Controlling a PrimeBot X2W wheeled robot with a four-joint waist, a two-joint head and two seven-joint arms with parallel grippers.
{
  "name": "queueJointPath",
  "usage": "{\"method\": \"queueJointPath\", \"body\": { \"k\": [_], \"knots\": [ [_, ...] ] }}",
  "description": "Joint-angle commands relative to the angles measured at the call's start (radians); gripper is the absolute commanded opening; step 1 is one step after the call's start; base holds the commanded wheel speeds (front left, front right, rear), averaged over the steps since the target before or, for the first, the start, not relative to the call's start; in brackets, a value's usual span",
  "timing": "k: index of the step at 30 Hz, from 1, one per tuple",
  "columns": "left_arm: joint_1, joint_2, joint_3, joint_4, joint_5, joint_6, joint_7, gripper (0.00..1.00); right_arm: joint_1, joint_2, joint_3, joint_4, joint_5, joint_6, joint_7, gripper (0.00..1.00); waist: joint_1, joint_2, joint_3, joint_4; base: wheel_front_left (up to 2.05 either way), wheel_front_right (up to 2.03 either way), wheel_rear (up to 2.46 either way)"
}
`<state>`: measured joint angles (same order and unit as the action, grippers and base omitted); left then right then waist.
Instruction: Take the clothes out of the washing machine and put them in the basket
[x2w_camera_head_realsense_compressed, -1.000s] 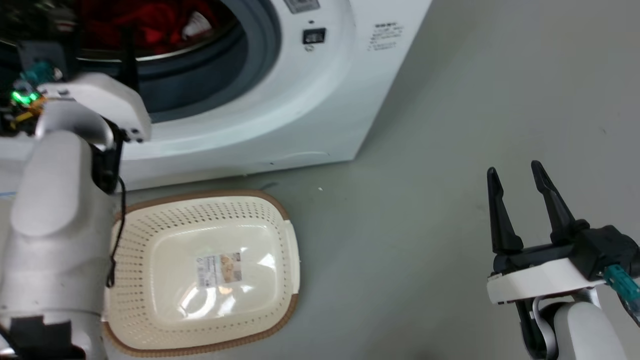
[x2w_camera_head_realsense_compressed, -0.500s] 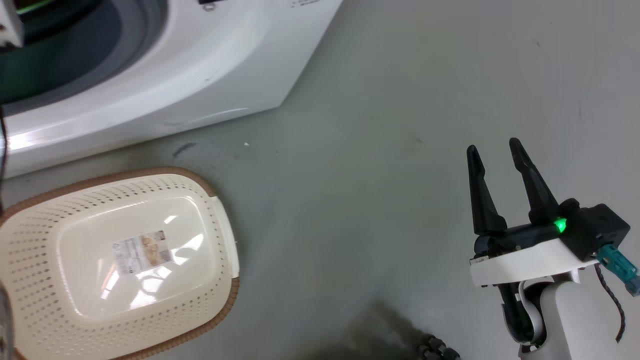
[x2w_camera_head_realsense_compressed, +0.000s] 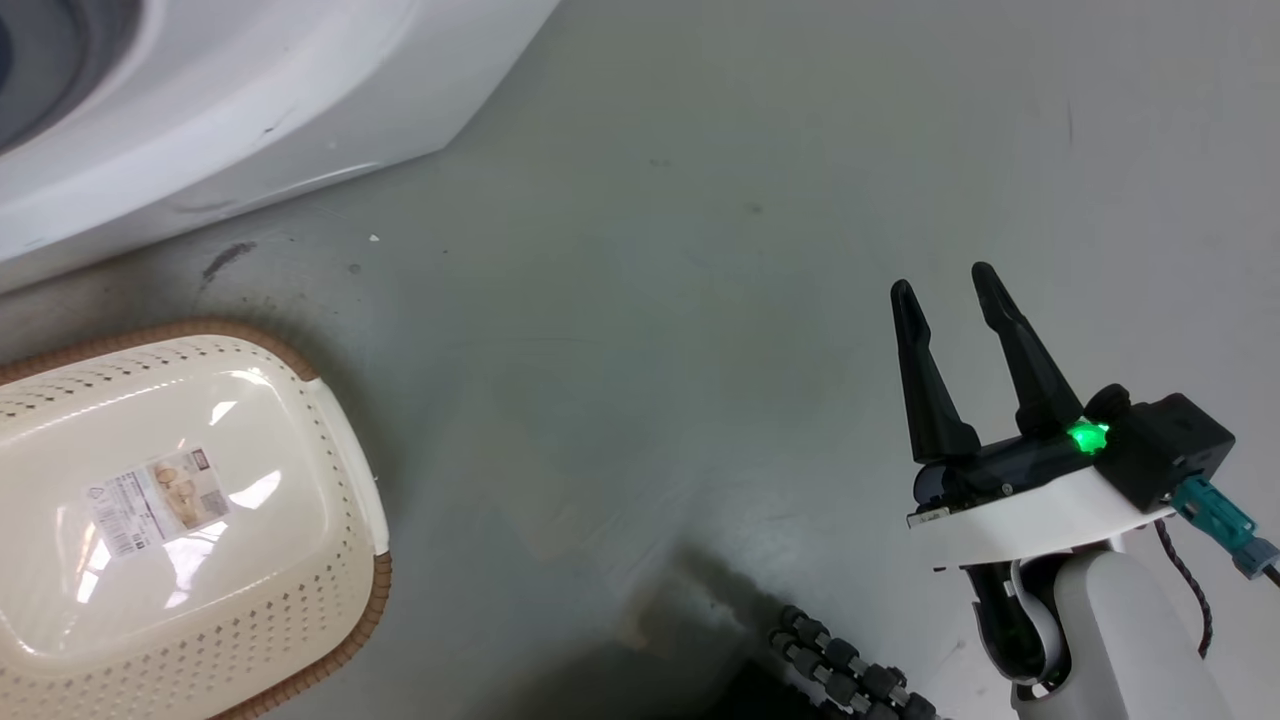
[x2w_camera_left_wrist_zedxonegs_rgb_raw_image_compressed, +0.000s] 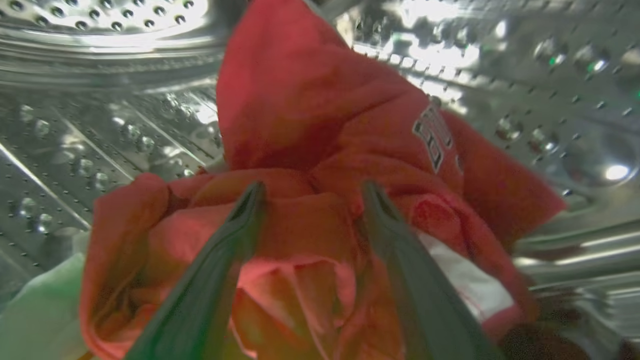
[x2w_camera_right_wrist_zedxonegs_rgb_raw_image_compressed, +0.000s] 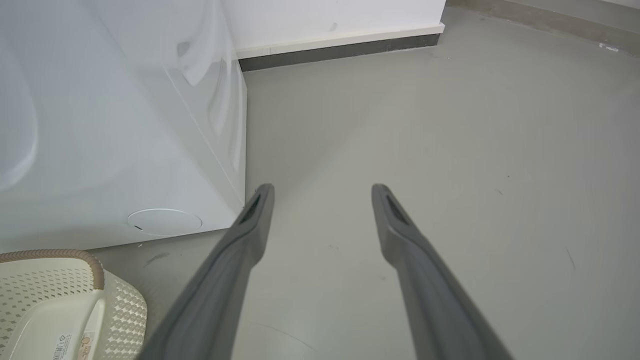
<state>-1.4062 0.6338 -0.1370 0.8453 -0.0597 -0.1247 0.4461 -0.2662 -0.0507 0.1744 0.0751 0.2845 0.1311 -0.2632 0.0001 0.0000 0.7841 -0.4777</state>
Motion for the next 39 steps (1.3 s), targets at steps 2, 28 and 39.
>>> {"method": "queueJointPath", "body": {
  "k": [2, 28, 39],
  "knots": [
    [-0.025, 0.014, -0.010, -0.017, 0.004, -0.002, 0.041, 1.00, -0.012, 0.001, 0.003, -0.002, 0.012, -0.001, -0.002, 1.00, -0.0001, 0.0000, 0.019, -0.012, 0.00, 0.00, 0.00],
    [0.113, 0.065, 0.003, -0.343, -0.005, 0.142, 0.147, 0.00, -0.028, 0.001, 0.008, 0.004, 0.026, -0.001, -0.002, 1.00, -0.0001, 0.0000, 0.023, -0.026, 0.00, 0.00, 0.00],
    [0.255, 0.001, 0.060, -0.330, -0.079, 0.209, -0.107, 0.00, -0.011, 0.001, -0.017, 0.009, 0.000, -0.001, -0.002, 1.00, -0.0001, 0.0000, -0.058, 0.003, 0.00, 0.00, 0.00]
  ]
}}
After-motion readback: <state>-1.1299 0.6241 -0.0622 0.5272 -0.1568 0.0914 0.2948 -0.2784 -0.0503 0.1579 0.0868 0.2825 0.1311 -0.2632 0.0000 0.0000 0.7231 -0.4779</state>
